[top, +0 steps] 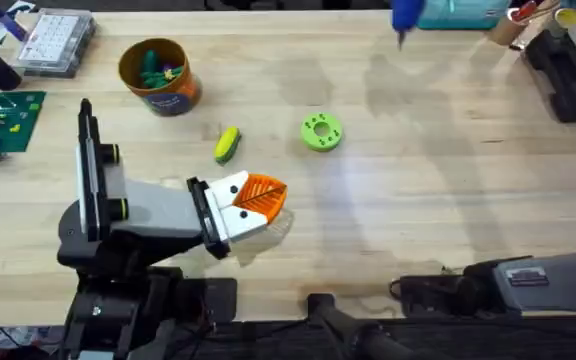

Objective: Pick up the gripper from the table and insert it into the empty holder that is missing its gripper. Then pick up a screw, insert it into the mounting hole, and use the screwdriver to tighten it. Finally, clean up the table by picking up the vegetable and placing it into the bucket.

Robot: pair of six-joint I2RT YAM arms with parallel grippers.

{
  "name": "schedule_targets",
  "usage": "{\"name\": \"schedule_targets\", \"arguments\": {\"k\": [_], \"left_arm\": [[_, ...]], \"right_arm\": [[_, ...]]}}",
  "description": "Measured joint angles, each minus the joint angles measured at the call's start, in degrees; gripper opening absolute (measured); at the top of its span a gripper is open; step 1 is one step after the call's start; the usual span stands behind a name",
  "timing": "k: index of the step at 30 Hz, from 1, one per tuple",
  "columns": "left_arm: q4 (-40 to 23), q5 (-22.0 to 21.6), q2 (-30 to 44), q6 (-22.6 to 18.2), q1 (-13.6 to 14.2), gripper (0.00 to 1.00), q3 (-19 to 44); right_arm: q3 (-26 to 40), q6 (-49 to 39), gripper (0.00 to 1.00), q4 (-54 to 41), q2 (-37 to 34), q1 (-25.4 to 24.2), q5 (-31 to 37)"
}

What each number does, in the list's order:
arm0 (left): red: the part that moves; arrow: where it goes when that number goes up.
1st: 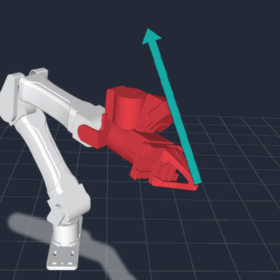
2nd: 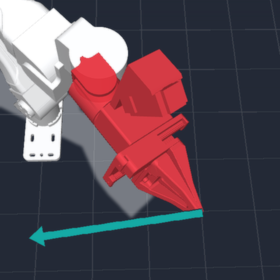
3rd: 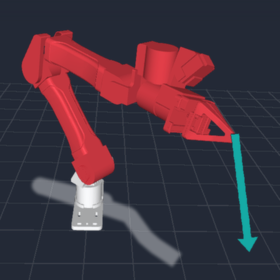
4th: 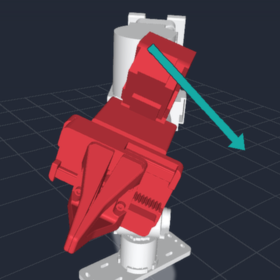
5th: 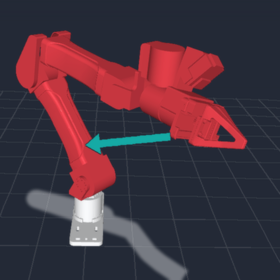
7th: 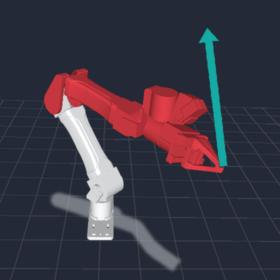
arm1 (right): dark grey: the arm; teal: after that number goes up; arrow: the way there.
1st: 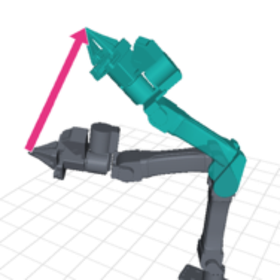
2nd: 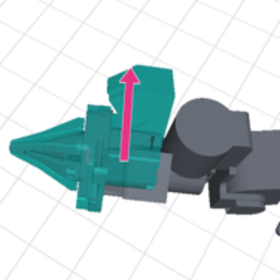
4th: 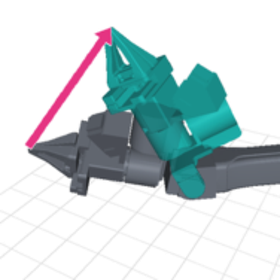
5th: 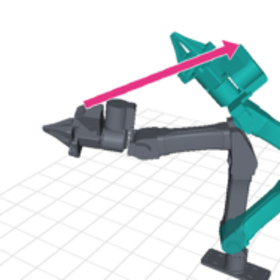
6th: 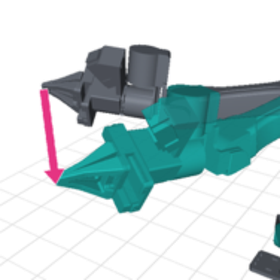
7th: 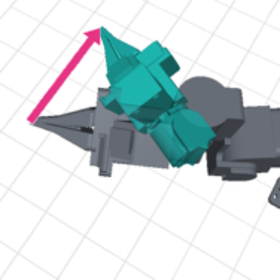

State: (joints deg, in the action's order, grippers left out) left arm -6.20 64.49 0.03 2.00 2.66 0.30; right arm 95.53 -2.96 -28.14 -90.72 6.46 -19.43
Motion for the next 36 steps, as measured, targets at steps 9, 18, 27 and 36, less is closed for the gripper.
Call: {"name": "schedule_targets", "arguments": {"k": [9, 18, 27, 36], "left_arm": [[-0.2, 0.2, 0.0, 0.0, 0.0, 0.004, 0.0], [-0.2, 0.2, 0.0, 0.0, 0.0, 0.004, 0.0], [-0.2, 0.2, 0.0, 0.0, 0.0, 0.004, 0.0], [-0.2, 0.2, 0.0, 0.0, 0.0, 0.004, 0.0]], "right_arm": [[1.6, 0.9, 0.028, 12.5, 2.0, 8.8, -3.5], [2.0, 2.9, 0.028, 21.7, 5.0, 9.6, -18.5], [2.0, 7.1, 0.028, 28.3, 5.0, 12.0, -25.9], [-9.1, 18.3, 0.028, 56.4, 5.1, 15.6, -30.8]]}}
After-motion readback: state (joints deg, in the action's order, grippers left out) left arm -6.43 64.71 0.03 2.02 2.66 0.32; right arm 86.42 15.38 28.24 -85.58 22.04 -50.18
